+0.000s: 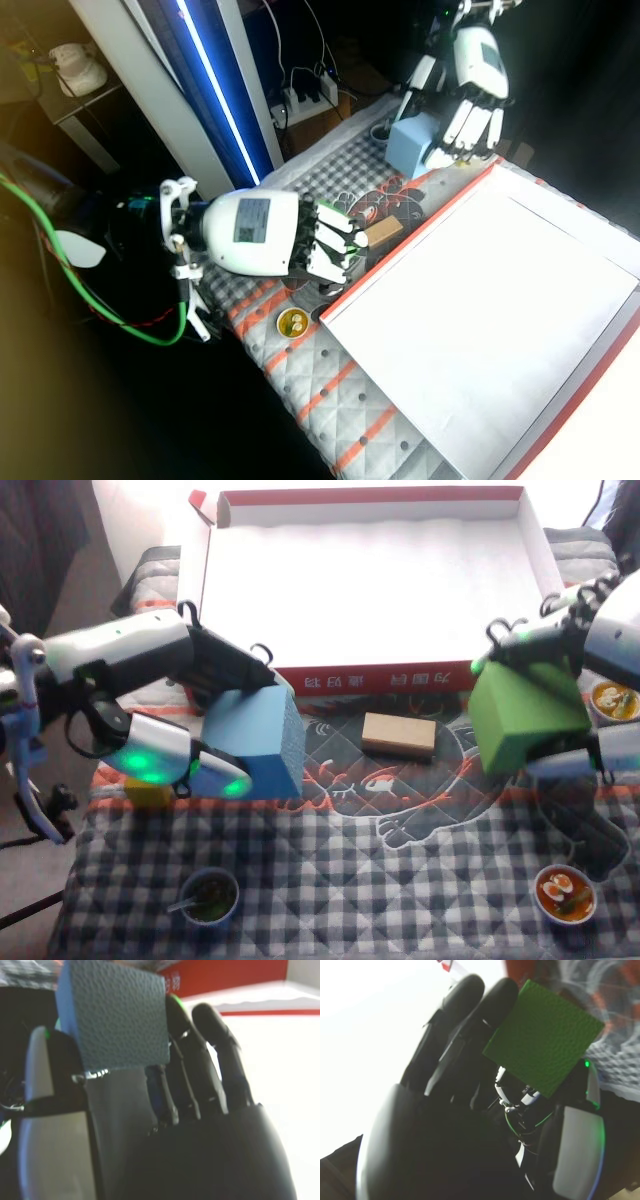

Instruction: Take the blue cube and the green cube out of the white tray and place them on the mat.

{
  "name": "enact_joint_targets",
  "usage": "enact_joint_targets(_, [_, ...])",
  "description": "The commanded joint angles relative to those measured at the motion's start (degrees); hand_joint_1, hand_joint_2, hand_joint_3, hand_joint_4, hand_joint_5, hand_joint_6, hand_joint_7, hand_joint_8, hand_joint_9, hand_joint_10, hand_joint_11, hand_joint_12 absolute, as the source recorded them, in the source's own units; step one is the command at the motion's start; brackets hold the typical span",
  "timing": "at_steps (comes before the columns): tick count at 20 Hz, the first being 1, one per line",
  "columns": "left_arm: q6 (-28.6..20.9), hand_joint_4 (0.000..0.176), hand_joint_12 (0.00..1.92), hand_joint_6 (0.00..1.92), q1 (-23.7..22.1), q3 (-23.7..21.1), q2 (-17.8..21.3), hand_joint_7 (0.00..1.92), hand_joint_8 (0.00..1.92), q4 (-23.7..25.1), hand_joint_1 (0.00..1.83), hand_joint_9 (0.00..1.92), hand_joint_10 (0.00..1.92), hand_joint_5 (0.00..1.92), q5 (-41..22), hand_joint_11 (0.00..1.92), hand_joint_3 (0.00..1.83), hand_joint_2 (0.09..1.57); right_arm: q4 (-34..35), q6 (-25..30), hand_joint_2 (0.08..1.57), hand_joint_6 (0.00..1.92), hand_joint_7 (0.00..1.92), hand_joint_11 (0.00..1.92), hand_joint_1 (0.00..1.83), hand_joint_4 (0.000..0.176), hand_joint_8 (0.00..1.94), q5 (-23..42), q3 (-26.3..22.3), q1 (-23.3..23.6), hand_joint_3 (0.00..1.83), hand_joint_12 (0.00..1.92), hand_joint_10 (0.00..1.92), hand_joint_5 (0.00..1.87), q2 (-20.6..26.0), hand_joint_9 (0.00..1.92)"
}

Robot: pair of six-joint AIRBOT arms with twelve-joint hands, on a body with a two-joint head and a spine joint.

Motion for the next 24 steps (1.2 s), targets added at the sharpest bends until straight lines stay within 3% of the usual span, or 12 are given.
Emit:
enact_joint_targets(1, [-0.52,0.0,1.5,0.04,-0.4,0.47,-0.6,1.01,0.96,-1.45,1.37,0.74,1.03,0.88,-6.11,0.21,0.0,1.08,1.49,0.74,1.1,0.93,1.05,0.56,1.26,0.0,0.9,6.36,0.37,-0.1,0.0,1.31,0.14,0.98,-0.16,1.22])
enact_joint_targets(2, [-0.52,0.013,1.3,0.01,-0.19,0.92,-1.05,0.84,0.46,-2.01,1.22,0.65,0.81,0.75,-5.87,0.12,0.0,1.02,1.5,1.25,1.06,0.35,1.09,0.52,1.34,0.0,0.82,6.29,0.47,-0.62,0.0,1.21,0.1,0.86,-0.33,1.18])
enact_joint_targets(4, [-0.52,0.075,1.03,0.0,0.12,1.1,-1.01,0.62,0.04,-3.03,0.93,0.55,0.28,0.45,-6.54,0.03,0.0,0.97,1.5,1.82,1.06,0.02,0.91,0.38,0.98,0.0,0.13,6.26,0.44,-0.91,0.0,1.15,0.01,0.74,-0.32,0.97])
enact_joint_targets(5, [-0.52,0.163,0.77,0.0,0.43,1.08,-0.8,0.29,0.0,-3.94,0.83,0.38,0.02,0.18,-7.59,0.0,0.0,0.87,1.5,2.26,1.05,0.0,0.53,0.09,0.88,0.001,0.01,6.27,0.41,-0.91,0.0,1.03,0.0,0.47,-0.28,0.51])
enact_joint_targets(6, [-0.52,0.163,0.77,0.0,0.66,0.99,-0.62,0.29,0.0,-4.72,0.83,0.38,0.02,0.18,-8.63,0.0,0.0,0.87,1.5,2.56,1.05,0.0,0.53,0.09,0.88,0.001,0.01,6.3,0.29,-0.91,0.0,1.03,0.0,0.47,-0.18,0.51])
enact_joint_targets(10, [-0.78,0.176,0.29,0.0,2.48,-1.6,1.9,0.01,0.0,-7.02,0.75,0.09,0.0,0.0,-16.01,0.0,0.0,0.81,1.99,3.7,1.01,0.0,0.0,0.0,0.65,0.101,0.0,9.45,-0.91,-1.54,0.0,0.02,0.0,0.0,1.05,0.0])
enact_joint_targets(13, [-11.35,0.176,0.02,0.0,5.45,-2.37,4.56,0.0,0.0,-6.52,0.8,0.04,0.0,0.0,-27.2,0.0,0.0,0.77,5.06,3.92,0.97,0.0,0.0,0.0,0.78,0.085,0.0,16.82,-2.16,-3.34,0.0,0.0,0.0,0.0,3.02,0.0])
enact_joint_targets(15, [-19.5,0.176,0.0,0.0,7.63,-1.91,5.67,0.0,0.0,-6.69,0.67,0.0,0.0,0.0,-36.34,0.0,0.01,0.82,7.76,3.91,0.97,0.0,0.0,0.0,0.81,0.117,0.0,23.4,-3.1,-4.82,0.0,0.0,0.0,0.0,4.57,0.0])
enact_joint_targets(16, [-23.19,0.176,0.0,0.0,9.09,-1.64,5.92,0.0,0.0,-7.55,0.71,0.0,0.0,0.0,-42.24,0.01,0.01,0.83,9.61,3.9,0.95,0.0,0.0,0.0,0.57,0.105,0.0,27.7,-3.53,-5.92,0.0,0.0,0.0,0.0,5.29,0.0])
enact_joint_targets(17, [-24.36,0.176,0.0,0.0,9.85,-1.65,5.98,0.0,0.0,-8.27,0.75,0.0,0.0,0.0,-45.39,0.0,0.02,0.84,10.68,3.89,0.96,0.0,0.0,0.03,0.55,0.063,0.0,29.96,-3.77,-6.66,0.0,0.01,0.0,0.0,5.56,0.0])
enact_joint_targets(20, [-26.87,0.176,0.0,0.0,13.14,-2.41,5.86,0.0,0.0,-10.93,0.75,0.0,0.0,0.0,-56.29,0.0,0.0,0.82,14.38,2.61,0.95,0.0,0.0,0.0,0.75,0.098,0.0,38.88,-5.1,-9.55,0.0,0.0,0.0,0.0,5.96,0.01])
enact_joint_targets(24, [-29.39,0.176,0.03,0.0,17.27,-3.06,4.37,0.04,0.01,-14.5,0.68,0.04,0.01,0.0,-69.25,0.06,0.02,0.84,16.08,0.14,1.02,0.0,0.16,0.15,0.63,0.086,0.01,47.75,-6.68,-10.35,0.01,0.07,0.01,0.03,5.95,0.16])
